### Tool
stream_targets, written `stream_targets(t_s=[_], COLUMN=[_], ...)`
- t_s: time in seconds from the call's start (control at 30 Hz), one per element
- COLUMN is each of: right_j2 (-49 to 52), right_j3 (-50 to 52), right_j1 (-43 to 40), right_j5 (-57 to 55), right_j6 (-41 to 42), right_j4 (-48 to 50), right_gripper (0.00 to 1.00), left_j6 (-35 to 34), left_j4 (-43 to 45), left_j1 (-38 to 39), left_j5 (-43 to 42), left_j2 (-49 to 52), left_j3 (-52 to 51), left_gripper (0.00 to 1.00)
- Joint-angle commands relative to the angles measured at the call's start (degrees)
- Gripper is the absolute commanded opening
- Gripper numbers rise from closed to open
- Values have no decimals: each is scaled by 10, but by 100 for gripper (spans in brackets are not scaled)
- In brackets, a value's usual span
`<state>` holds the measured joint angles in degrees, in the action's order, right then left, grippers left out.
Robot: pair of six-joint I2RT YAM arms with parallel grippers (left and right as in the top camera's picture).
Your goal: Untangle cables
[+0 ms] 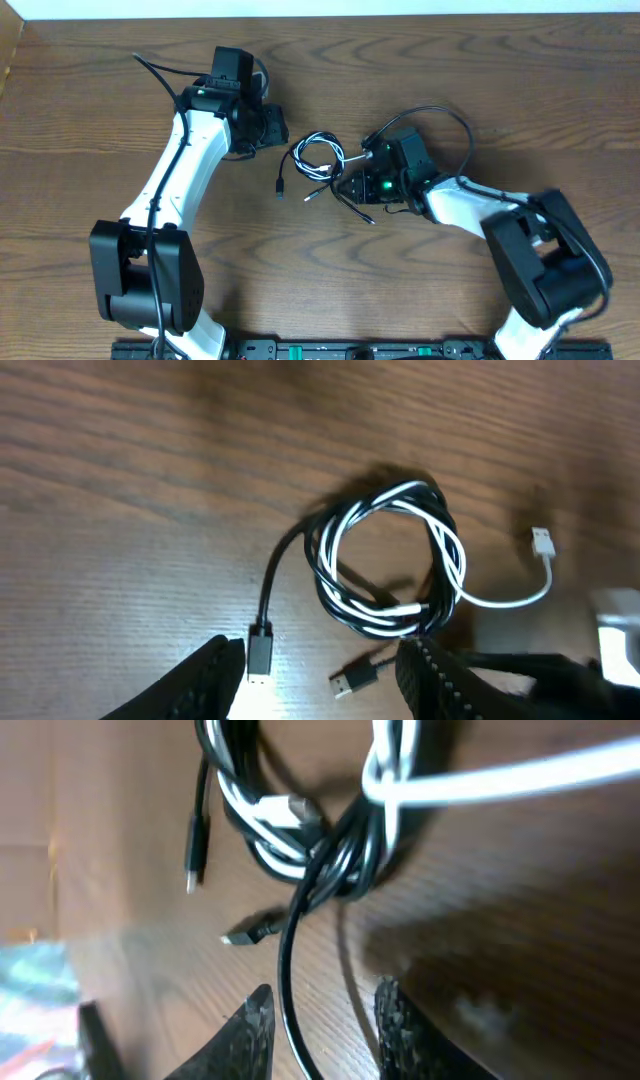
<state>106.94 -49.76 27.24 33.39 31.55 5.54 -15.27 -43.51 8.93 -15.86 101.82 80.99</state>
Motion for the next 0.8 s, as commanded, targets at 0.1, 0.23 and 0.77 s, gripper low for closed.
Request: stream_targets(t_s=[0.1,0.23,0.77], right_j2=[-43,-42,-35], right_j3=[0,0,0], right_j1=[2,2,6], right_j5=[-149,-241,-245], right_j6=[-18,-13,-11], right_j4=[-28,-18,-10], right_gripper=[34,70,75], left_j6=[-5,-5,-31], left_j4=[20,45,66], left_j1=[9,25,52], left_j5=[20,31,118], left_j2=[10,14,106], left_j3=[-3,-3,-3], left_gripper=[47,47,48])
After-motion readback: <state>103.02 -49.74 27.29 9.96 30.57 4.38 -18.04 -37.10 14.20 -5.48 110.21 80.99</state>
